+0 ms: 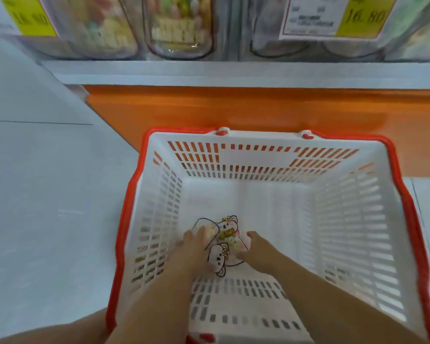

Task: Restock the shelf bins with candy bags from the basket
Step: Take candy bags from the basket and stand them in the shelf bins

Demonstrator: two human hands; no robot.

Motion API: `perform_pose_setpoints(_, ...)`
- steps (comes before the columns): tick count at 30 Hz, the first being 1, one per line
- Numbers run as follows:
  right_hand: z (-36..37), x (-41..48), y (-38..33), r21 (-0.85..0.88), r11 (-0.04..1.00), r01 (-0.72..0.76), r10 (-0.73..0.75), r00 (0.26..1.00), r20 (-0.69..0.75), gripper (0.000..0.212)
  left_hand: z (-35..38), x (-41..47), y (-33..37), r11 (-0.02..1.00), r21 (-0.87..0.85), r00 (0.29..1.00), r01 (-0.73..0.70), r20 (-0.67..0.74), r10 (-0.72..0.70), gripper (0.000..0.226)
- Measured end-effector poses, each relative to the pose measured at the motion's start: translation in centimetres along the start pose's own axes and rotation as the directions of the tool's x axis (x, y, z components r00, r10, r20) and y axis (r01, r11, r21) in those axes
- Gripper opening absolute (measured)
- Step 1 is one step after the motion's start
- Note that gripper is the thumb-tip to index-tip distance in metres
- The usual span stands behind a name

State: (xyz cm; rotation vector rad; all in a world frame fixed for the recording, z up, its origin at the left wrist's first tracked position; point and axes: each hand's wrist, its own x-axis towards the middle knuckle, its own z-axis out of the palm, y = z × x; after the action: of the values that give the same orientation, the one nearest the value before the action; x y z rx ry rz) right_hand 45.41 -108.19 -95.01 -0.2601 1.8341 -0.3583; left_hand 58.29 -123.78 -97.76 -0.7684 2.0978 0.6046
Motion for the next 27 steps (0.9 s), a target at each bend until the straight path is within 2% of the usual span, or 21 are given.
perform_pose_setpoints(4, 2.0, 1.4, -0.2, 0.195, 0.978, -0.073, 0.085, 0.995, -0.056, 0.077, 0.3, 0.1, 0.3, 0.995, -0.096, 0.995, 0.035, -0.09, -0.044, 0.074)
perform_pose_setpoints(6, 3.2, 2.1, -0.1, 0.262, 0.958, -0.113, 0.127, 0.991, -0.035, 0.074, 0.1, 0.4, 0.3, 0.973, -0.22, 0.996, 0.072, -0.044, -0.084, 0.077)
perform_pose_setpoints(9, 5.1, 2.5, -0.4, 0.333, 0.931, -0.149, 0.146, 0.989, 0.035, 0.048, -1.1, 0.8, 0.1, 0.822, -0.558, 0.992, 0.115, 0.031, -0.119, 0.079)
perform_pose_setpoints(11, 5.5, 2.5, -0.8, 0.392, 0.905, -0.164, 0.159, 0.986, 0.046, 0.038, -1.6, 0.6, -0.4, 0.723, -0.68, 0.992, 0.12, 0.047, -0.121, 0.069)
perform_pose_setpoints(14, 4.3, 2.4, -0.9, 0.396, 0.905, -0.155, 0.154, 0.988, 0.034, 0.044, -2.0, 0.3, -0.6, 0.637, -0.757, 0.989, 0.146, 0.086, -0.124, 0.041)
perform_pose_setpoints(16, 2.5, 1.8, -0.9, 0.378, 0.916, -0.136, 0.147, 0.989, -0.001, 0.047, -2.7, -0.1, 0.0, 0.631, -0.764, 0.99, 0.136, 0.089, -0.106, 0.025)
perform_pose_setpoints(20, -1.5, -0.1, -0.9, 0.477, 0.877, -0.057, 0.134, 0.983, -0.128, 0.055, -4.8, -1.0, 1.7, 0.622, -0.781, 0.998, 0.063, 0.062, -0.024, 0.008)
perform_pose_setpoints(22, -3.2, -1.2, -0.9, 0.501, 0.865, -0.002, 0.113, 0.975, -0.19, 0.07, -6.2, -2.2, 2.5, 0.598, -0.8, 0.999, 0.041, 0.054, 0.004, 0.017)
perform_pose_setpoints(23, -4.0, -2.0, -1.1, 0.506, 0.862, 0.034, 0.096, 0.969, -0.229, 0.07, -6.9, -2.9, 2.8, 0.575, -0.817, 0.999, 0.039, 0.054, 0.009, 0.023)
perform_pose_setpoints(27, -6.1, -6.6, -2.2, 0.474, 0.857, 0.201, 0.042, 0.89, -0.453, 0.041, -9.6, -5.9, 3.6, 0.551, -0.833, 0.999, -0.041, -0.052, -0.005, 0.043)
